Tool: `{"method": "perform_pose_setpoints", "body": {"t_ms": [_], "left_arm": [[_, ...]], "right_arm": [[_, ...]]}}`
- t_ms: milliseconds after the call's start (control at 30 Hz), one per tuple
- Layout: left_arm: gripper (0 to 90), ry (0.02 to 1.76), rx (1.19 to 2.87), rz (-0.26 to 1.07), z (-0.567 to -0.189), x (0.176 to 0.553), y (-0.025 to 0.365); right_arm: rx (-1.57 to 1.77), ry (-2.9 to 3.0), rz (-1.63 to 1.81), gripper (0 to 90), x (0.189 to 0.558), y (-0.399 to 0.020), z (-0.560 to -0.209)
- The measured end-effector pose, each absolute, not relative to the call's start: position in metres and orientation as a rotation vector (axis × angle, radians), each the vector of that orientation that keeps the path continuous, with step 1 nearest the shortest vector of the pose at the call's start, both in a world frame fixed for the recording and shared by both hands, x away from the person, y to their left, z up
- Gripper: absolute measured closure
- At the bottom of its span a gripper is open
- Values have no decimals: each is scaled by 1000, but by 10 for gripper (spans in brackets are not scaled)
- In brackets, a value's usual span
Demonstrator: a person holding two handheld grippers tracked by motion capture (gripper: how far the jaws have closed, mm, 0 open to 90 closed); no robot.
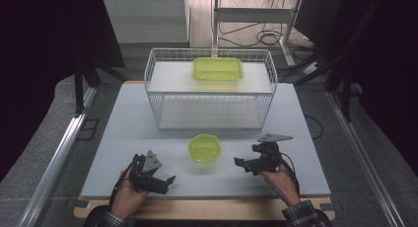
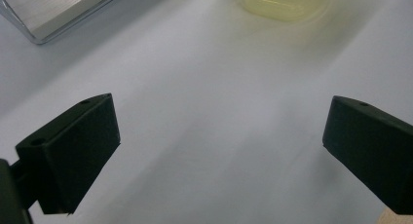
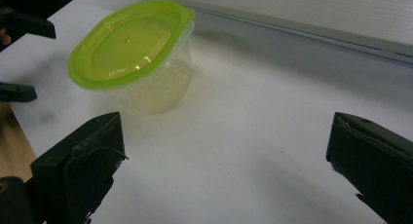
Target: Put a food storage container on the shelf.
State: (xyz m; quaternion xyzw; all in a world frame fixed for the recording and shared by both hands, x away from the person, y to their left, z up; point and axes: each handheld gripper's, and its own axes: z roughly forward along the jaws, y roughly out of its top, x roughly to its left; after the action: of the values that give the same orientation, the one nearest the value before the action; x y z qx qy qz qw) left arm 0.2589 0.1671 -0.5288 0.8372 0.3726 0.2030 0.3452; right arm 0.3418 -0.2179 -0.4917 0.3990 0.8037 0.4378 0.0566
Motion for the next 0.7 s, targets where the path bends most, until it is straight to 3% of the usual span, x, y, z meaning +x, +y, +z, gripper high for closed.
{"method": "perform_pose_setpoints", "body": {"t_ms": [267,700], "left_arm": [[0,967,2177,528,-529,259,168],[2,968,2185,530,-529,259,167]], "right_arm": [[1288,2456,1409,25,363,-207,-484],[1305,2613,1454,328,388,-180,-488]]}}
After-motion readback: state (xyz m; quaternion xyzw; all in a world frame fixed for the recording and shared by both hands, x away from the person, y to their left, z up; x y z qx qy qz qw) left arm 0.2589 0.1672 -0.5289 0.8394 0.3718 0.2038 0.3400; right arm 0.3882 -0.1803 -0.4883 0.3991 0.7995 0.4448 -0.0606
